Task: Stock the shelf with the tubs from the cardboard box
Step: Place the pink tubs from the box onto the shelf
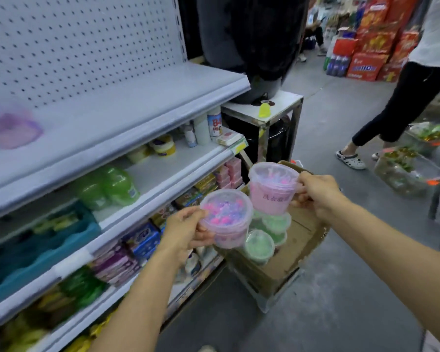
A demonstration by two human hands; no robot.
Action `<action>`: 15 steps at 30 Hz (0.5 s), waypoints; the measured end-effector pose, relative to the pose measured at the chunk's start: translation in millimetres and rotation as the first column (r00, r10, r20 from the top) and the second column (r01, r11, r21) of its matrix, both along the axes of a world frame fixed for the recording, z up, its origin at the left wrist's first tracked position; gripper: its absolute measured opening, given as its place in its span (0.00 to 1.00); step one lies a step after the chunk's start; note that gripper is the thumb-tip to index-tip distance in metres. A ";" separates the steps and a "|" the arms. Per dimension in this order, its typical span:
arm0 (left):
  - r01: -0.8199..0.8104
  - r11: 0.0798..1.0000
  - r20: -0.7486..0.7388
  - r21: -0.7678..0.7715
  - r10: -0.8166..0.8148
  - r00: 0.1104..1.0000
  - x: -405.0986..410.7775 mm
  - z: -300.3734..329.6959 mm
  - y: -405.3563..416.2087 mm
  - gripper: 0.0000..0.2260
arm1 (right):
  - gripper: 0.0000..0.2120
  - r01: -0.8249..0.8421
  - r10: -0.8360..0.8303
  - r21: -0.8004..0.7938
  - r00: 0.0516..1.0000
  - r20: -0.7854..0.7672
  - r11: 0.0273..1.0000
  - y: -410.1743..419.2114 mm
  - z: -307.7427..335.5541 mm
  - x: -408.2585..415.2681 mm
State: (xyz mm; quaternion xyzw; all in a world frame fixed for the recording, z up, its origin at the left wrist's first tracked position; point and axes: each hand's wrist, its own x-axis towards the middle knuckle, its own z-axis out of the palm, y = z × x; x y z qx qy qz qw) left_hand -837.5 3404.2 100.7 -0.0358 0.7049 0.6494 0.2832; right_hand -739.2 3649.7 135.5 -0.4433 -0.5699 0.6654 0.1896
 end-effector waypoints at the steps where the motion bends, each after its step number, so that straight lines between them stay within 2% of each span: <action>1: -0.020 1.000 -0.023 0.006 0.020 1.000 1.3 10.0 -16.6 0.05 | 0.11 -0.041 0.042 0.010 0.999 -0.018 0.999 -12.8 9.4 -5.3; 7: -0.214 0.975 -0.122 0.061 0.220 0.968 -4.9 63.8 -109.2 0.02 | 0.09 -0.268 0.275 0.088 0.958 -0.084 0.960 -94.9 59.4 -45.7; 11: -0.295 0.952 -0.186 0.079 0.304 0.934 -3.7 92.0 -176.5 0.05 | 0.05 -0.404 0.414 0.104 0.902 -0.119 0.909 -154.2 91.4 -76.8; 15: -0.383 0.921 -0.247 0.073 0.389 0.887 -8.0 114.9 -248.7 0.06 | 0.07 -0.503 0.513 0.103 0.834 -0.205 0.858 -219.3 117.7 -113.0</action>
